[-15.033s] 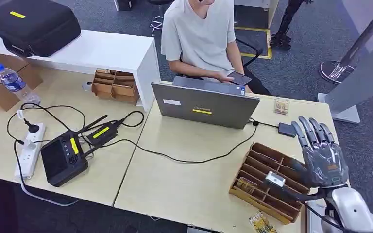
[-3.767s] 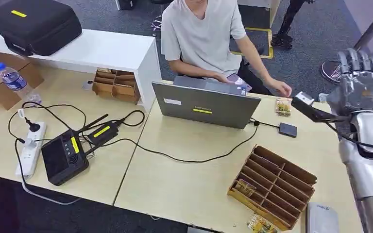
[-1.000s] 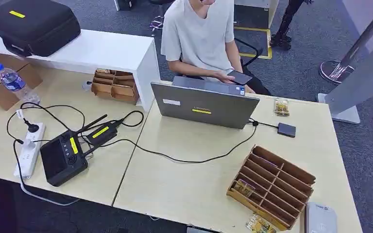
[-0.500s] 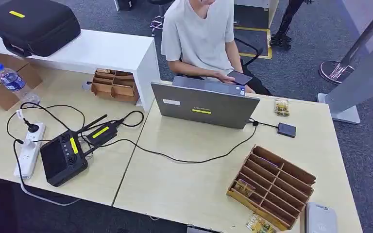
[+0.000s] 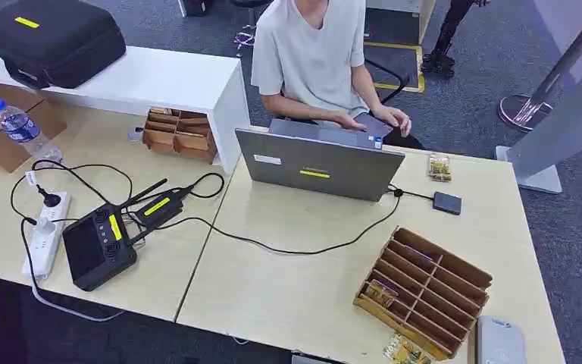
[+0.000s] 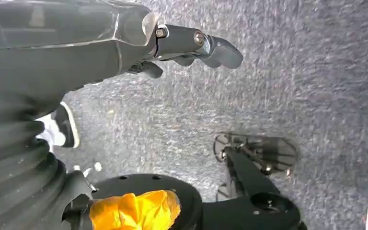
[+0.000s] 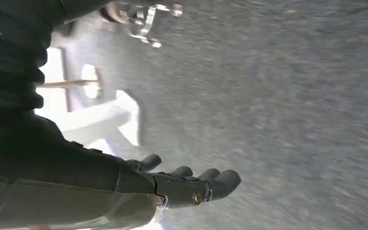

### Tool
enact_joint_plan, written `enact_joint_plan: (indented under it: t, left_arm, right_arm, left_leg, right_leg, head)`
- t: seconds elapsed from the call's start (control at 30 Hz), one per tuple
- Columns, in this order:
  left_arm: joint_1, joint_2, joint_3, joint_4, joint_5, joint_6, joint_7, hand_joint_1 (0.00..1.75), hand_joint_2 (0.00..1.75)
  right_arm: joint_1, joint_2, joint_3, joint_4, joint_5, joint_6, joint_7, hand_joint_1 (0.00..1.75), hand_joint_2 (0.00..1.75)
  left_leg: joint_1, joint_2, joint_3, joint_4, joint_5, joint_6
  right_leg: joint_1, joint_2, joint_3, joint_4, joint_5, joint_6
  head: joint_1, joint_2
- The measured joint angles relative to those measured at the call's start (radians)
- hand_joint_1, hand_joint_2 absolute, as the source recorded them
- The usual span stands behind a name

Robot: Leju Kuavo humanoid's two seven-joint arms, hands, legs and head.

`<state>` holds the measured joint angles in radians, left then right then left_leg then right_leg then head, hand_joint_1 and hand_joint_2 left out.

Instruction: Pass the card to the sensor for recognition and then transmit it.

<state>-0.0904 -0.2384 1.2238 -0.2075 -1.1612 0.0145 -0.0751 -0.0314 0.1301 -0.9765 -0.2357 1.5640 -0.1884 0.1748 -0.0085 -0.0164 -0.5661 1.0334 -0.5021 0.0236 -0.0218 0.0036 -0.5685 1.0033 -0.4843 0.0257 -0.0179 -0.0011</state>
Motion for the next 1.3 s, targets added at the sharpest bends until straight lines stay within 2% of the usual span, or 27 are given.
enact_joint_plan:
  t: [0.1, 0.27, 0.7, 0.73, 0.87, 0.9, 0.97, 1.0, 1.03, 1.07, 1.1, 1.13, 1.17, 1.2, 1.23, 1.27, 1.3]
  left_arm:
    - [0.0, 0.002, 0.007, 0.0, 0.007, 0.019, 0.013, 0.0, 1.75]
    - [-0.001, 0.003, 0.015, 0.0, 0.012, 0.01, 0.011, 0.0, 1.75]
    - [-0.002, 0.004, 0.02, 0.0, 0.012, 0.009, 0.022, 0.0, 1.75]
    - [-0.002, 0.004, 0.02, 0.0, 0.011, 0.009, 0.022, 0.0, 0.0]
    - [-0.001, 0.004, 0.02, 0.0, -0.016, 0.022, 0.022, 0.0, 0.0]
    - [-0.001, 0.004, 0.014, 0.0, -0.058, 0.043, 0.022, 0.0, 1.75]
    - [0.003, 0.006, -0.034, 0.0, -0.223, 0.107, 0.028, 0.0, 1.75]
    - [0.003, 0.008, -0.082, 0.0, -0.308, 0.138, 0.038, 0.0, 0.0]
    - [0.001, 0.008, -0.122, 0.0, -0.34, 0.153, 0.04, 0.0, 1.75]
    - [-0.005, 0.007, -0.142, 0.0, -0.31, 0.133, 0.031, 0.0, 1.75]
    - [-0.013, 0.005, -0.128, 0.002, -0.228, 0.066, 0.024, 0.0, 1.75]
    - [-0.019, 0.004, -0.095, 0.007, -0.115, -0.031, 0.016, 0.0, 1.75]
    - [-0.022, 0.001, -0.034, 0.008, 0.059, -0.164, -0.001, 0.0, 1.75]
    - [-0.017, 0.002, 0.025, 0.008, 0.246, -0.261, -0.014, 0.0, 1.75]
    - [-0.008, 0.003, 0.067, 0.008, 0.401, -0.316, 0.012, 0.0, 1.75]
    - [0.001, 0.005, 0.077, 0.009, 0.528, -0.308, 0.09, 0.0, 1.75]
    - [0.007, 0.01, 0.056, 0.009, 0.591, -0.251, 0.159, 0.0, 1.75]
  right_arm:
    - [-0.002, 0.027, 0.019, 0.006, 0.0, 0.029, 0.008, 0.0, 0.0]
    - [-0.004, 0.053, 0.053, 0.01, 0.001, 0.037, 0.006, 0.0, 0.0]
    - [-0.004, 0.059, 0.078, 0.01, 0.001, 0.044, -0.002, 0.0, 0.0]
    - [-0.004, 0.059, 0.08, 0.01, 0.001, 0.045, -0.002, 0.0, 0.0]
    - [-0.004, 0.063, 0.095, 0.01, 0.001, 0.046, -0.034, 0.0, 0.0]
    - [-0.003, 0.066, 0.102, 0.01, 0.001, 0.046, -0.044, 0.0, 0.0]
    - [-0.003, 0.067, 0.129, 0.01, 0.0, 0.043, -0.072, 0.0, 0.0]
    - [-0.003, 0.067, 0.143, 0.011, -0.016, 0.045, -0.096, 0.0, 0.0]
    - [-0.006, 0.069, 0.137, 0.011, -0.091, 0.074, -0.152, 0.0, 0.0]
    - [-0.013, 0.073, 0.109, 0.012, -0.193, 0.129, -0.199, 0.0, 0.0]
    - [-0.022, 0.075, 0.053, 0.018, -0.359, 0.238, -0.238, 0.0, 0.0]
    - [-0.031, 0.076, -0.016, 0.021, -0.54, 0.367, -0.262, 0.0, 0.0]
    - [-0.035, 0.074, -0.111, 0.016, -0.735, 0.53, -0.293, 0.0, 0.0]
    - [-0.031, 0.069, -0.189, 0.001, -0.876, 0.652, -0.334, 0.0, 1.75]
    - [-0.023, 0.072, -0.244, -0.009, -0.977, 0.727, -0.353, 0.0, 1.75]
    - [-0.017, 0.073, -0.281, -0.01, -1.042, 0.751, -0.314, 0.0, 0.0]
    - [-0.017, 0.072, -0.286, -0.009, -1.035, 0.71, -0.266, 0.0, 0.0]
  left_leg:
    - [0.0, 0.0, 0.0, 0.0, 0.0, 0.0]
    - [0.0, 0.0, 0.0, 0.0, 0.0, -0.001]
    - [0.0, 0.0, 0.0, 0.0, 0.0, -0.002]
    - [0.0, 0.0, 0.0, 0.0, -0.001, -0.002]
    - [0.0, 0.0, 0.0, 0.0, 0.0, -0.002]
    - [0.0, 0.0, 0.0, 0.0, 0.0, -0.002]
    - [0.0, 0.0, 0.0, 0.0, 0.0, -0.002]
    - [0.0, 0.0, 0.0, 0.0, 0.0, -0.002]
    - [0.0, 0.0, 0.0, 0.0, 0.0, -0.002]
    - [0.0, 0.0, 0.0, 0.0, 0.0, -0.002]
    - [0.0, 0.0, 0.0, 0.0, 0.0, -0.002]
    - [0.0, 0.0, 0.0, 0.0, 0.0, -0.002]
    - [0.0, 0.0, 0.001, 0.0, 0.0, -0.002]
    - [-0.001, 0.001, 0.001, 0.0, 0.0, -0.002]
    - [-0.001, 0.001, 0.0, 0.0, -0.001, -0.002]
    - [0.0, 0.0, 0.0, 0.0, -0.001, -0.002]
    - [0.001, 0.0, 0.0, 0.0, -0.002, -0.003]
  right_leg:
    - [0.0, 0.0, 0.0, 0.0, 0.0, 0.0]
    - [0.0, 0.0, 0.0, 0.0, 0.0, 0.0]
    - [0.0, 0.0, 0.0, 0.0, 0.0, 0.0]
    - [0.0, 0.0, 0.0, 0.0, 0.0, 0.0]
    - [0.0, 0.0, 0.0, 0.0, 0.0, 0.0]
    - [0.0, 0.0, 0.0, 0.0, 0.0, 0.0]
    - [0.0, 0.0, 0.0, 0.0, 0.0, 0.0]
    - [0.0, 0.0, 0.0, 0.0, 0.0, 0.0]
    - [0.0, 0.0, 0.0, 0.0, 0.0, 0.0]
    - [0.0, 0.0, 0.0, 0.0, 0.0, 0.0]
    - [0.0, 0.0, 0.0, 0.0, 0.0, 0.0]
    - [0.0, 0.0, 0.0, 0.0, 0.0, 0.0]
    - [0.0, 0.0, 0.001, 0.0, 0.001, -0.001]
    - [0.0, 0.001, 0.0, 0.0, 0.001, -0.001]
    - [0.0, 0.001, 0.0, 0.0, 0.0, -0.001]
    - [0.0, 0.0, 0.001, 0.0, -0.002, -0.003]
    - [0.001, 0.0, 0.001, 0.0, -0.002, -0.003]
  head:
    - [0.0, 0.0]
    - [0.0, 0.0]
    - [0.0, 0.0]
    - [0.0, 0.0]
    - [0.0, 0.0]
    - [0.0, 0.0]
    - [0.0, 0.0]
    - [0.0, 0.0]
    - [0.0, 0.0]
    - [0.0, 0.0]
    - [0.0, 0.0]
    - [0.0, 0.0]
    - [0.0, 0.0]
    - [0.0, 0.0]
    - [0.0, 0.0]
    - [-0.001, 0.0]
    - [0.002, 0.0]
